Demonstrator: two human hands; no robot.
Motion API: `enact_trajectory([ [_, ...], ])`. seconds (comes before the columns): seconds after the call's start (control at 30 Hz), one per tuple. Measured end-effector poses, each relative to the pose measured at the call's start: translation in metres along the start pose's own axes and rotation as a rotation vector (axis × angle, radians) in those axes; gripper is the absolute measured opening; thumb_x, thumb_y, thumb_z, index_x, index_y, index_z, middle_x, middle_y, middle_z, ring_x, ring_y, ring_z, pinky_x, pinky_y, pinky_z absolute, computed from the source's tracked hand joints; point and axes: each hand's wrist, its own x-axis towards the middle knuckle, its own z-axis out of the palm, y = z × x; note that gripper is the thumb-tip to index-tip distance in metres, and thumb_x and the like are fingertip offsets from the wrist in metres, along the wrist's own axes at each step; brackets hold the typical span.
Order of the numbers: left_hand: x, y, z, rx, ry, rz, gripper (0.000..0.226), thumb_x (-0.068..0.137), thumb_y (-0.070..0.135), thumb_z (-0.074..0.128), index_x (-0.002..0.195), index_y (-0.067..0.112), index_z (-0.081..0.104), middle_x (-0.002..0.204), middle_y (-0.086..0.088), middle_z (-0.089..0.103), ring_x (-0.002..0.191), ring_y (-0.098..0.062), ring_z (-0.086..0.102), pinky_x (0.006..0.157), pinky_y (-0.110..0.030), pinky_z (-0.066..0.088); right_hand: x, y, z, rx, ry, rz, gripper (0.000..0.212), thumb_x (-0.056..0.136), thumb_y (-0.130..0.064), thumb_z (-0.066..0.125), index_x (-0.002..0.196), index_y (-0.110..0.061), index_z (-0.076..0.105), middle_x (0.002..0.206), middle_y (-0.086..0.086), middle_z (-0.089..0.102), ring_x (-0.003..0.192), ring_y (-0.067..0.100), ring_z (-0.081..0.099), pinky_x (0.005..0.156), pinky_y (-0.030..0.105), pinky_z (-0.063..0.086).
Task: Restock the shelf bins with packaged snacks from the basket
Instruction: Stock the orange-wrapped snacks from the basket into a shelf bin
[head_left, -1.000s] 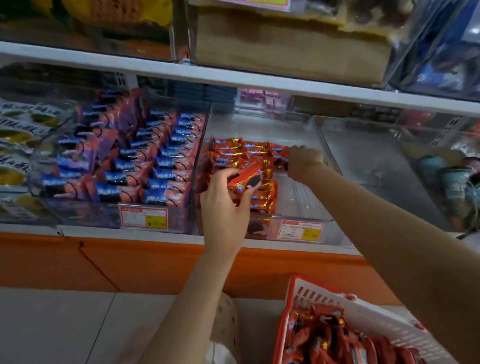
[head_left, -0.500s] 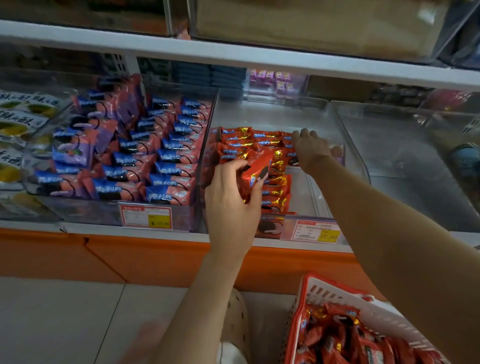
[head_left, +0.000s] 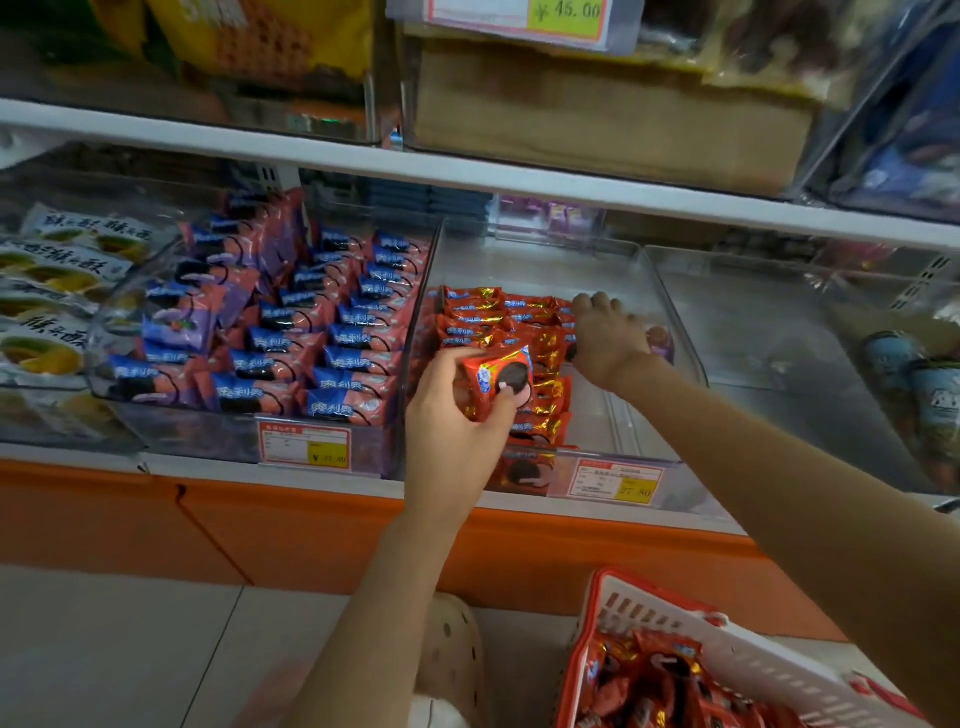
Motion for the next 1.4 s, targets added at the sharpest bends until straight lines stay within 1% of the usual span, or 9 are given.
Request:
enact_trajectory([
  [0.13,-0.006,0.008,-0.006,-0.125,0.017,-0.072,0.036,0.085,0.018,0.070,0.118,0.019,0.055,0.104,0.008,0.066,0.098,-0.005,0.063,0.072,-0.011,0.051,-0.050,-0.010,-0.020,0.657,0.014,-0.079,0.047,0.085,0.004,0.055,0.128,-0.014,0.046,0.129,0.008,0.050,0.122,0.024,0.049,0.096,0.034,0.045],
  [0.23,-0.010,0.013,-0.009,-0.274,-0.015,-0.154,0.036,0.084,0.015,0.070,0.114,0.024,0.052,0.103,0.006,0.067,0.098,-0.008,0.065,0.073,-0.018,0.054,-0.093,-0.017,-0.038,1.037,-0.157,-0.142,0.047,0.085,0.013,0.050,0.125,-0.012,0.047,0.118,0.000,0.056,0.112,0.017,0.056,0.084,0.024,0.052],
  [0.43,-0.021,0.029,-0.013,-0.423,-0.085,-0.155,0.039,0.087,0.007,0.064,0.121,0.018,0.048,0.109,0.000,0.062,0.091,0.006,0.061,0.067,-0.008,0.048,-0.133,-0.019,-0.060,1.398,-0.291,-0.156,0.045,0.087,-0.001,0.060,0.129,-0.014,0.048,0.119,0.001,0.061,0.110,0.016,0.059,0.094,0.032,0.049],
  [0.53,-0.025,0.035,-0.012,-0.428,-0.086,-0.137,0.037,0.087,0.009,0.065,0.118,0.020,0.047,0.105,0.005,0.062,0.087,0.012,0.060,0.067,-0.008,0.047,-0.138,-0.020,-0.054,1.236,-0.205,-0.202,0.044,0.090,-0.023,0.063,0.132,-0.021,0.048,0.120,-0.008,0.062,0.110,0.007,0.059,0.094,0.030,0.050],
  [0.63,-0.028,0.035,-0.010,-0.370,-0.134,-0.093,0.035,0.086,0.014,0.066,0.116,0.019,0.049,0.104,0.008,0.062,0.091,0.006,0.061,0.073,-0.011,0.049,-0.138,-0.016,-0.051,1.167,-0.113,-0.219,0.031,0.091,-0.021,0.061,0.122,-0.024,0.057,0.109,-0.010,0.065,0.099,0.005,0.063,0.081,0.025,0.054],
  [0.83,-0.035,0.007,-0.011,0.507,-0.273,0.186,0.041,0.094,0.039,0.050,0.132,0.024,0.045,0.128,0.009,0.047,0.125,-0.009,0.037,0.109,-0.030,0.021,-0.118,0.013,-0.048,0.809,0.065,-0.024,0.033,0.094,-0.026,0.055,0.124,-0.012,0.050,0.108,-0.001,0.059,0.084,0.006,0.055,0.060,0.005,0.042],
  [1.0,-0.044,-0.008,-0.006,0.657,-0.202,0.292,0.027,0.087,0.029,0.060,0.111,0.016,0.063,0.109,-0.002,0.060,0.110,-0.024,0.054,0.099,-0.041,0.041,-0.068,0.026,-0.033,0.445,0.155,0.054,0.034,0.094,-0.026,0.053,0.125,-0.011,0.053,0.120,0.013,0.056,0.100,0.032,0.060,0.083,0.041,0.052],
  [1.23,-0.049,-0.014,-0.003,0.672,-0.105,0.379,0.031,0.073,0.021,0.078,0.102,0.014,0.068,0.099,-0.004,0.067,0.100,-0.026,0.064,0.098,-0.051,0.041,-0.016,0.010,-0.003,-0.208,-0.037,0.110,0.033,0.096,-0.029,0.046,0.116,-0.005,0.056,0.111,0.014,0.059,0.099,0.031,0.060,0.082,0.036,0.049],
  [1.4,-0.051,-0.014,-0.001,0.654,-0.061,0.402,0.026,0.076,0.023,0.075,0.099,0.015,0.067,0.098,-0.002,0.066,0.101,-0.023,0.063,0.102,-0.051,0.037,0.001,0.002,0.016,-0.296,-0.083,0.096,0.036,0.096,-0.025,0.051,0.127,-0.006,0.047,0.122,0.015,0.057,0.113,0.031,0.056,0.092,0.041,0.044],
])
